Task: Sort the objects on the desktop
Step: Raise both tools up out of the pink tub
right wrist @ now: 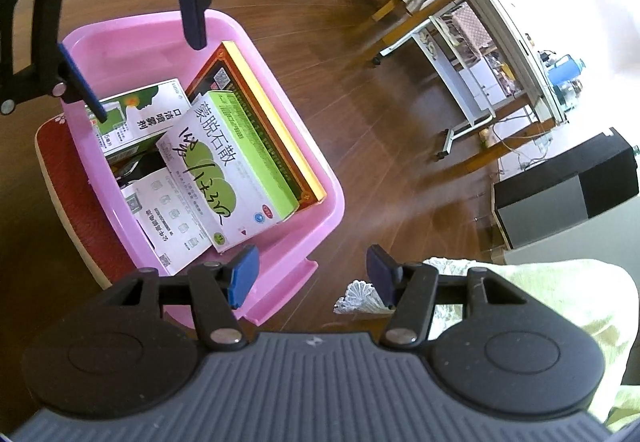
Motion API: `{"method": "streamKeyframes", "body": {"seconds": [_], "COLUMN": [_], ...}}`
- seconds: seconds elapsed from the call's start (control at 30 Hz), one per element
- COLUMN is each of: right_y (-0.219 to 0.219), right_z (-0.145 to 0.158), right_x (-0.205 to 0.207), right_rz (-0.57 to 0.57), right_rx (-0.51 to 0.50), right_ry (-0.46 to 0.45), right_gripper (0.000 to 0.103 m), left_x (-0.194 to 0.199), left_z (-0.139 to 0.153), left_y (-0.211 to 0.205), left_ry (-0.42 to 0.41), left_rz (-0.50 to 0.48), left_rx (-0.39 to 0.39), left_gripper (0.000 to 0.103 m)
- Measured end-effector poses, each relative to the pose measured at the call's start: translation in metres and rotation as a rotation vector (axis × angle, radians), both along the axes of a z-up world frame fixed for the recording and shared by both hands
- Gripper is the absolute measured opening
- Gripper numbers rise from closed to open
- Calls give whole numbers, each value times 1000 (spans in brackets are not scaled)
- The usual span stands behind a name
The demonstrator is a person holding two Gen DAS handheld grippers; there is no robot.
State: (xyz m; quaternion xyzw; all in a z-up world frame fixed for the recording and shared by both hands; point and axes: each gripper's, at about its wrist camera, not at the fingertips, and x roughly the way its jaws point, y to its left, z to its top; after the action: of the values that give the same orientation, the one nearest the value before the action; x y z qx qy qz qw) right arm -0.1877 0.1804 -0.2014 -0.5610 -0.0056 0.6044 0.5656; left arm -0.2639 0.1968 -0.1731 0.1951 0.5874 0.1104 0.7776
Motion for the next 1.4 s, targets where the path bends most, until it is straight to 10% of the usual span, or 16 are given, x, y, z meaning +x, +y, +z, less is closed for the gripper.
{"method": "streamKeyframes", "body": {"seconds": [0.83,1.4], "right_y": [-5,-13], "right_z": [21,87], "right_x": [6,24], "right_rz": [-41,-240], "right_rx": [87,242], "right_ry": [76,342], "right_gripper": [56,77], "left_x": [2,-2], "left_z": [13,28], "left_y": [1,10], "left_ry": [-42,-129], "left_rz": [30,92], "left_rx": [6,26], "left_gripper": [72,102]}}
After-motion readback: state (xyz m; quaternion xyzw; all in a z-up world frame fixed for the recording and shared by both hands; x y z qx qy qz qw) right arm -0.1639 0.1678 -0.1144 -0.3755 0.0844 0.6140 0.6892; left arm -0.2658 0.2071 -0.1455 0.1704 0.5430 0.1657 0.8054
